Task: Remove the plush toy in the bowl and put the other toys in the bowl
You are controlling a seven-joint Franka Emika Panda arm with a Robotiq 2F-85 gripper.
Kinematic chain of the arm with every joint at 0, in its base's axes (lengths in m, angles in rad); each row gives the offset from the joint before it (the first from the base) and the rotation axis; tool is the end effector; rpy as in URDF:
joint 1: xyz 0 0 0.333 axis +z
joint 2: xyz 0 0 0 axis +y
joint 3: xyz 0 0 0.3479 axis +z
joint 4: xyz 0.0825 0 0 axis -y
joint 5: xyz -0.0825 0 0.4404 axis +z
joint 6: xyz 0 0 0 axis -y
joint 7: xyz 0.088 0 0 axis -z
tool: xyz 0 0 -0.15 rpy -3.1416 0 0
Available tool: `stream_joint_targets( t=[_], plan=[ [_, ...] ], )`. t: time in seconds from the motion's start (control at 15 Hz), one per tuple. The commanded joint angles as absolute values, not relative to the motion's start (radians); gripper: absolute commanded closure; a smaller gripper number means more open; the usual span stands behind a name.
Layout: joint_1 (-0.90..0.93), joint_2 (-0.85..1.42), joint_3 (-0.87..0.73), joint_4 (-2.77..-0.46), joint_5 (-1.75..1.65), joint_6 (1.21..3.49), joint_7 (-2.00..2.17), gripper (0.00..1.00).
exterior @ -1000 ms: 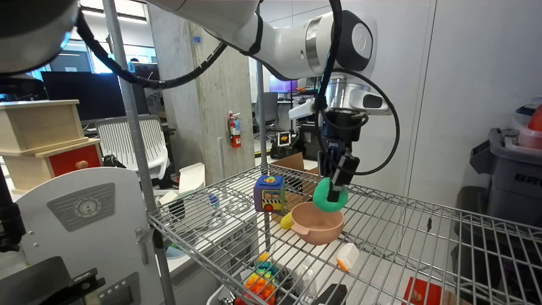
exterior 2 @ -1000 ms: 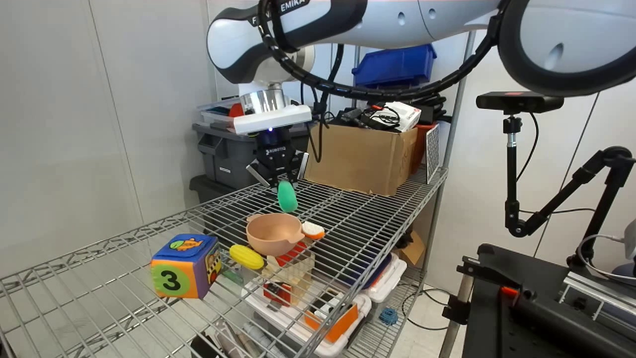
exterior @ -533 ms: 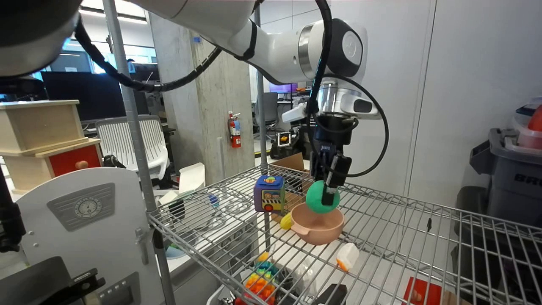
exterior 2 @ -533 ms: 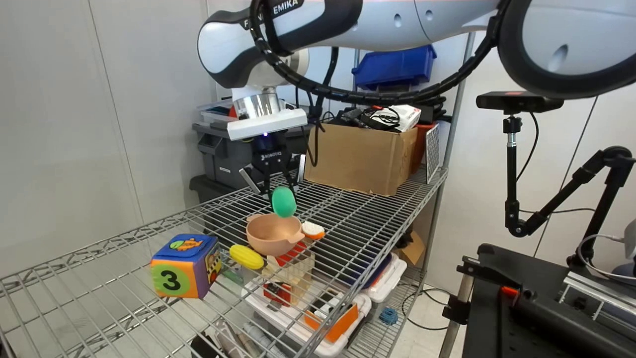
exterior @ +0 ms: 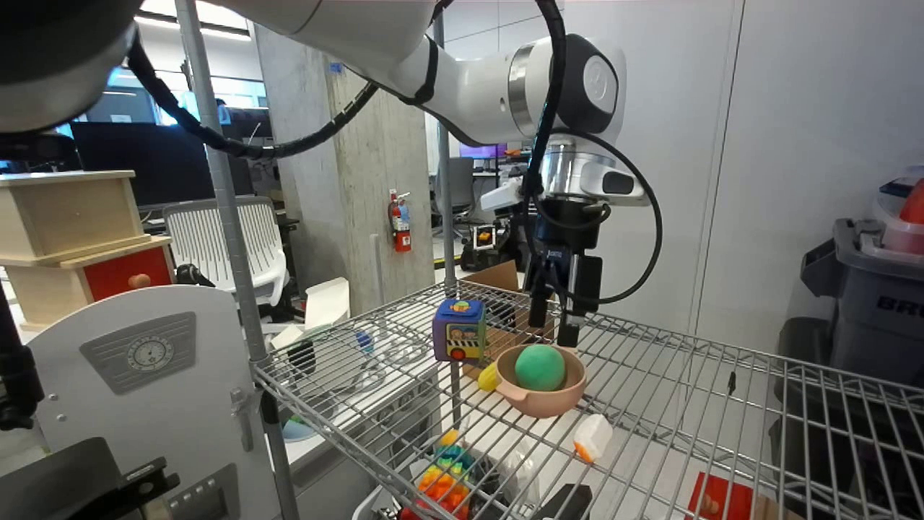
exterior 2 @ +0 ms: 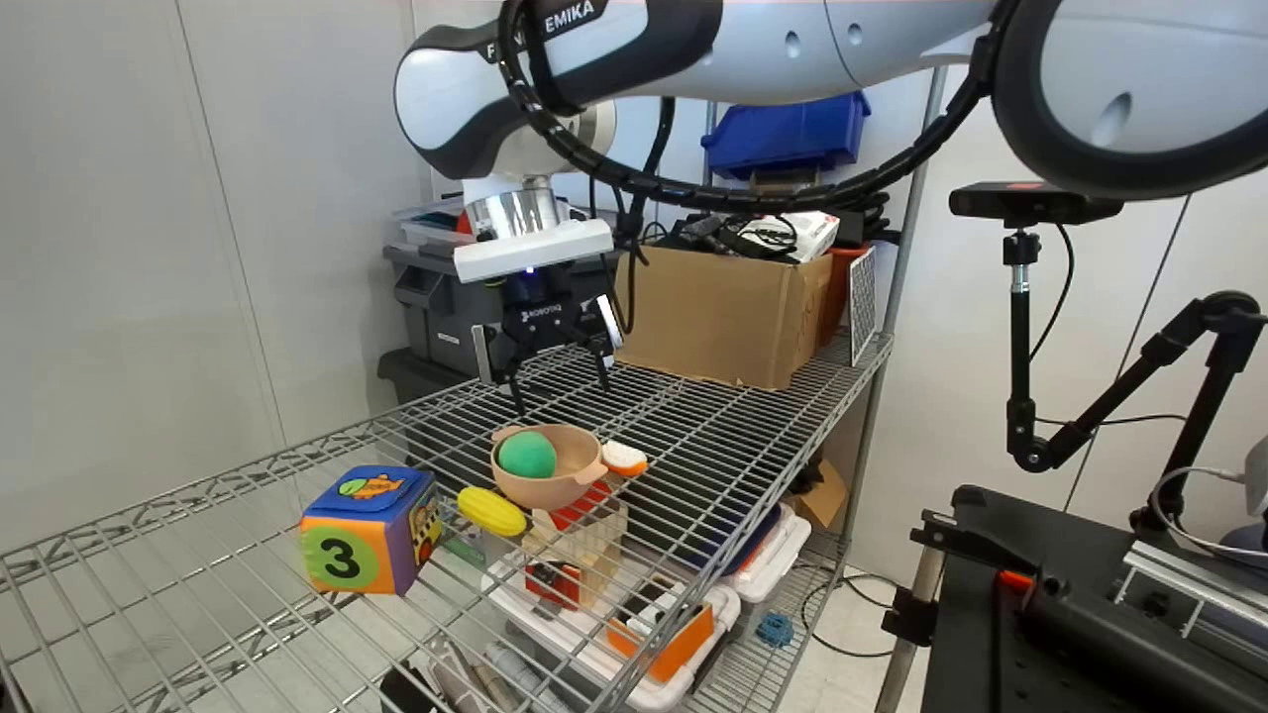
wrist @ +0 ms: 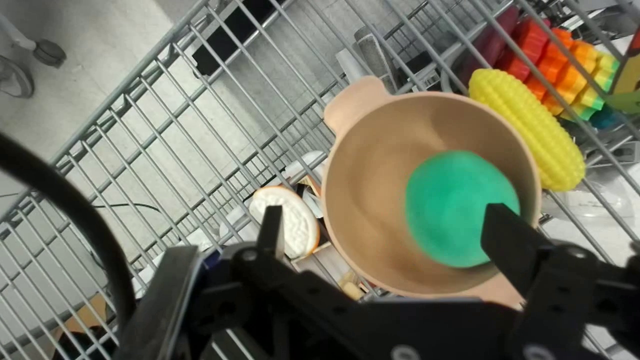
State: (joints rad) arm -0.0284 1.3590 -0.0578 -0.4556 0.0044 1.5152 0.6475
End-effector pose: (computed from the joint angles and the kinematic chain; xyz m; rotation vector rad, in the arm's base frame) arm 0.8435 -0.0450 0.1305 2.7971 -1.0162 -0.4046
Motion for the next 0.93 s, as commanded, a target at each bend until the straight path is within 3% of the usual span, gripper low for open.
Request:
stream_joint_targets(
  t=[0.0, 0.87],
  plan=[
    [-0.026, 1.36, -0.057, -0.434, 0.013, 1.495, 0.621, 0.0],
    [0.158, 1.328, -0.047, -0.459, -0.001, 1.521, 0.593, 0.0]
  ],
)
